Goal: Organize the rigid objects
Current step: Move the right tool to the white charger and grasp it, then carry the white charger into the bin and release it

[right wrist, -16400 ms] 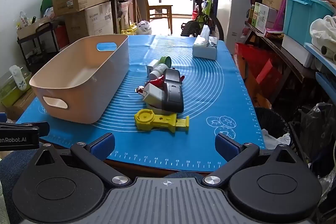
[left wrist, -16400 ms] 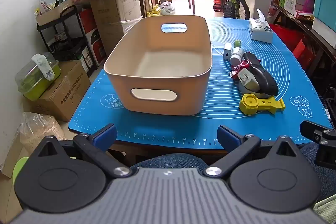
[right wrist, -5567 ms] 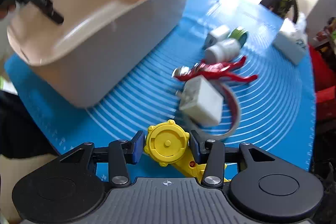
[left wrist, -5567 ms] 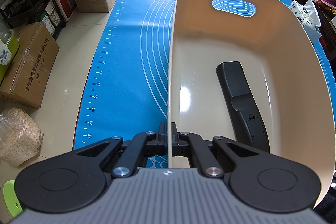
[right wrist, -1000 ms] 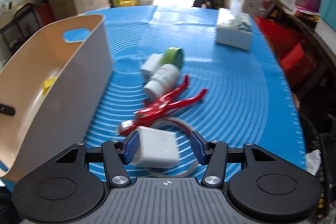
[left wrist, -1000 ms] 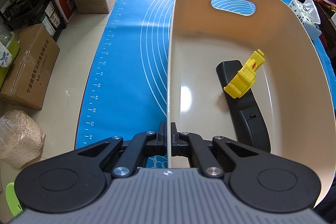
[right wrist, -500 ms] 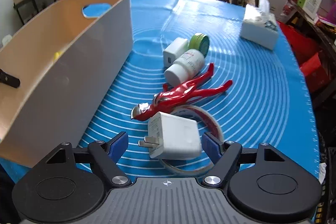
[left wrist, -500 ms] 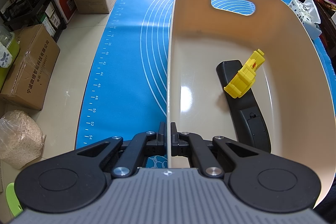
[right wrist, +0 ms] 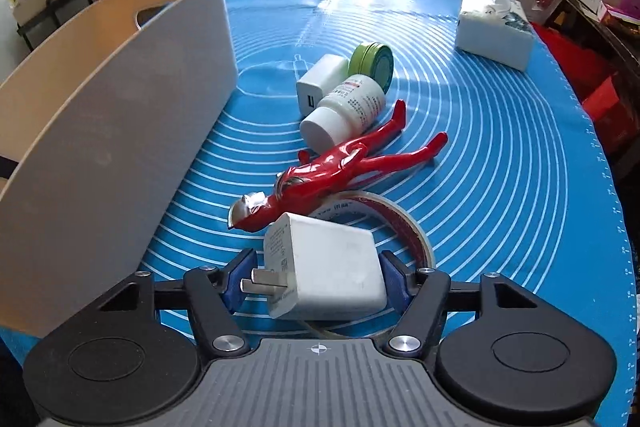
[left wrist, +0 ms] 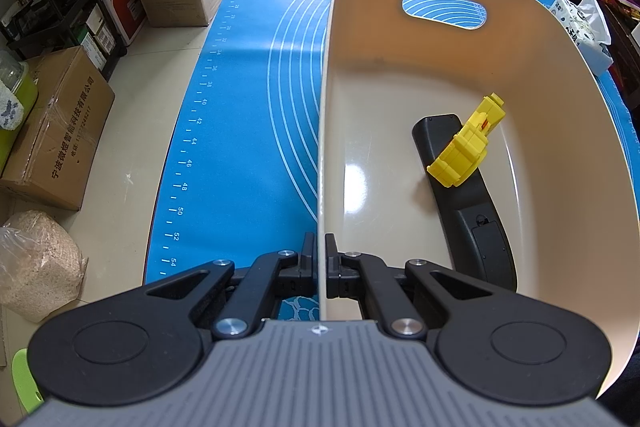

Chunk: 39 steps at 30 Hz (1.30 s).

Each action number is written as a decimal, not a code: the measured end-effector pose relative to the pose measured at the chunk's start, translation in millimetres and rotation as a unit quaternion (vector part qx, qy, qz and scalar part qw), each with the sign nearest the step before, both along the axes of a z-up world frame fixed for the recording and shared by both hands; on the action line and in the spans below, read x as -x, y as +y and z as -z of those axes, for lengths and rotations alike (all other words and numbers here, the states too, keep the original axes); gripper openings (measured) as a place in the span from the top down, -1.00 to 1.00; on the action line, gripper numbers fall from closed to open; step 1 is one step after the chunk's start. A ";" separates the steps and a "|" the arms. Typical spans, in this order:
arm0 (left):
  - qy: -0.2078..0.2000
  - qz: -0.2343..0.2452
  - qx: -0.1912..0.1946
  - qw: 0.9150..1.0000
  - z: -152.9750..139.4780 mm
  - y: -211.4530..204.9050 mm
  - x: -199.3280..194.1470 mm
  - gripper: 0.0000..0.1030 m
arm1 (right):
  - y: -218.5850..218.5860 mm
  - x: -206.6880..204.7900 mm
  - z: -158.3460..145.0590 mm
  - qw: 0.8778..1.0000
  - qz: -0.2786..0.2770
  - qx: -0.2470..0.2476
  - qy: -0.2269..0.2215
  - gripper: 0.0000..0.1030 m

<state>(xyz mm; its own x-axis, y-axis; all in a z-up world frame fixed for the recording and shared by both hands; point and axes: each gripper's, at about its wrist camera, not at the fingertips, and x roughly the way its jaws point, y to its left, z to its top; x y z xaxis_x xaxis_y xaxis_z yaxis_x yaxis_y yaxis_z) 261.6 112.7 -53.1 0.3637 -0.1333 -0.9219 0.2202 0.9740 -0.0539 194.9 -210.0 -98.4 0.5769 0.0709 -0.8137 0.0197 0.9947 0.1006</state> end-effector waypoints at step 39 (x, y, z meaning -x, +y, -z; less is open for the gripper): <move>0.000 0.000 0.000 1.000 -0.1 -0.9 -0.5 0.93 | 28.5 5.3 -114.7 0.988 0.024 0.067 -0.134 0.29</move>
<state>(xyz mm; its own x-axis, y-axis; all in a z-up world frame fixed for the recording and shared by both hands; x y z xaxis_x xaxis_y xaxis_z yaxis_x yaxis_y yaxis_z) 262.1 111.8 -53.1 0.3639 -0.1330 -0.9219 0.2209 0.9738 -0.0532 189.6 -181.5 16.3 0.7727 -0.0606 -0.6319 0.0580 0.9980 -0.0248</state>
